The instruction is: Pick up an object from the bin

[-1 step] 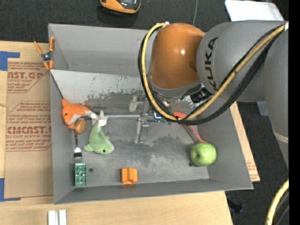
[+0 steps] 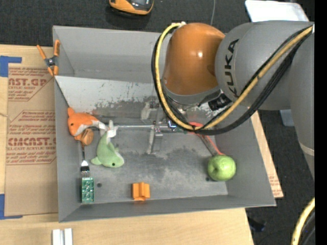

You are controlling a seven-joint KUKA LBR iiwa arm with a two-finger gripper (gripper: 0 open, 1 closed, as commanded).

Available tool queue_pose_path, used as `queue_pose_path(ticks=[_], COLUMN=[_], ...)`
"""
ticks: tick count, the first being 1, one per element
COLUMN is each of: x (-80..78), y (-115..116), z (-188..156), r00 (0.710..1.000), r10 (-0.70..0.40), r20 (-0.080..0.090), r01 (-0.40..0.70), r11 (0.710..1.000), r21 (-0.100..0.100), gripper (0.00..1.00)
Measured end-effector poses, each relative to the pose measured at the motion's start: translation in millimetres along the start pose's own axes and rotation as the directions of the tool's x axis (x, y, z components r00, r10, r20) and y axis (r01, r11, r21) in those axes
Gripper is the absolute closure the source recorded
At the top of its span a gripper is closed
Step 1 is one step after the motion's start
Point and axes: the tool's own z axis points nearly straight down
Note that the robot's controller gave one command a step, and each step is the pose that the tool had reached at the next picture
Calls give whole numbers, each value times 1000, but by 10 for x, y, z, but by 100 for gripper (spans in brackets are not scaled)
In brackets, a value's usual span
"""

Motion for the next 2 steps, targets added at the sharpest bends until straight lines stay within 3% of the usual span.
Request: queue_pose_path(ticks=[1, 2], x=[94, 180], y=[111, 284], z=[322, 594], r00=[978, 943], r10=[-208, -333], r20=[8, -1], r01=[208, 333], r11=[978, 943], r21=[2, 0], gripper=[0, 0])
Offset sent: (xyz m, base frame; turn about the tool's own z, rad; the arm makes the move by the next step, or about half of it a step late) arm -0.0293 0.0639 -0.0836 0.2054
